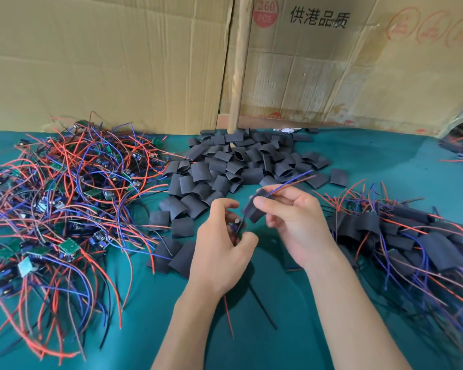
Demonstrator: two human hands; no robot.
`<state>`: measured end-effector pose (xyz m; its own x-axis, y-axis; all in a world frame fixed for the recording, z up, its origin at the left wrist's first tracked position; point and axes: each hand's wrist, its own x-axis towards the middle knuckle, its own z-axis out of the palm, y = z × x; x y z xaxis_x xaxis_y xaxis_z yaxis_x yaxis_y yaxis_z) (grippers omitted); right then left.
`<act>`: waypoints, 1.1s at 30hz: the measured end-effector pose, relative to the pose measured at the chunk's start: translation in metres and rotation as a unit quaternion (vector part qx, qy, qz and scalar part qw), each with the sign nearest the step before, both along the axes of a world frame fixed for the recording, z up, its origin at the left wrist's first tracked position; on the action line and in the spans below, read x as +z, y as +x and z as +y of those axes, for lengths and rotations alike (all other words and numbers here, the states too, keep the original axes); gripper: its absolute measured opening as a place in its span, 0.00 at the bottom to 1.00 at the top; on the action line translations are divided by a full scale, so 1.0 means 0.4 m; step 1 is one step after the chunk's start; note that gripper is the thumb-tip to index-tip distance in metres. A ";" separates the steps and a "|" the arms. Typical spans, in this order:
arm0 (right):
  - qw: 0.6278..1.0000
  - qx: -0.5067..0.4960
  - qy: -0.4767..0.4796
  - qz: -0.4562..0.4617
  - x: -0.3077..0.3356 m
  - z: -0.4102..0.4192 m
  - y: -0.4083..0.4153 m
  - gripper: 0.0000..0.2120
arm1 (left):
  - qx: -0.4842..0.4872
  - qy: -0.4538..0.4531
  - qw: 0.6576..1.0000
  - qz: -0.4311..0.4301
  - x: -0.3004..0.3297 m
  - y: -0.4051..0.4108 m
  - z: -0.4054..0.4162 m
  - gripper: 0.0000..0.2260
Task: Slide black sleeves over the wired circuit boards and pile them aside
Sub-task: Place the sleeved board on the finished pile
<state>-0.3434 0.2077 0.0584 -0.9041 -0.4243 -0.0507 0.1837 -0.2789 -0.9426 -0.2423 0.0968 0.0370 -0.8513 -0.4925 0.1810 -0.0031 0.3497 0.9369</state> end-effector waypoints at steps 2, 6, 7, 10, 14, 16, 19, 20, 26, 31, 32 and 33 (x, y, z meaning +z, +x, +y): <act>0.997 -0.043 -0.055 -0.032 -0.002 0.009 -0.013 0.09 | 0.005 0.041 0.999 0.014 -0.002 -0.005 -0.005 0.14; 0.992 -0.077 -0.086 -0.050 -0.007 0.018 -0.026 0.09 | 0.023 0.066 0.997 0.028 -0.015 -0.018 -0.015 0.08; 0.994 -0.073 -0.072 -0.043 -0.008 0.015 -0.024 0.08 | 0.027 0.065 0.997 0.032 -0.018 -0.020 -0.016 0.08; 0.998 -0.041 -0.032 -0.021 -0.009 0.002 -0.014 0.10 | 0.039 0.083 0.995 0.045 -0.023 -0.022 -0.020 0.09; 0.997 -0.055 -0.036 -0.034 -0.006 0.003 -0.014 0.09 | 0.046 0.144 0.986 0.070 -0.021 -0.022 -0.026 0.09; 0.997 -0.047 -0.035 -0.041 -0.004 0.006 -0.012 0.10 | 0.046 0.146 0.986 0.072 -0.018 -0.021 -0.024 0.10; 0.997 -0.054 -0.028 -0.042 -0.003 0.003 -0.008 0.07 | 0.041 0.154 0.984 0.083 -0.011 -0.017 -0.022 0.12; 0.997 -0.059 -0.025 -0.044 -0.003 0.002 -0.007 0.06 | 0.038 0.159 0.983 0.086 -0.009 -0.016 -0.022 0.13; 0.997 -0.052 -0.023 -0.059 -0.006 0.004 -0.008 0.08 | 0.029 0.177 0.980 0.092 -0.009 -0.017 -0.025 0.13; 0.994 -0.022 -0.033 -0.106 -0.011 0.006 -0.013 0.08 | 0.028 0.198 0.975 0.098 -0.010 -0.018 -0.026 0.12; 0.994 -0.019 -0.035 -0.106 -0.013 0.007 -0.015 0.06 | 0.025 0.198 0.975 0.095 -0.010 -0.018 -0.025 0.12; 0.993 -0.017 -0.042 -0.106 -0.011 0.007 -0.015 0.04 | 0.022 0.195 0.976 0.091 -0.011 -0.019 -0.024 0.11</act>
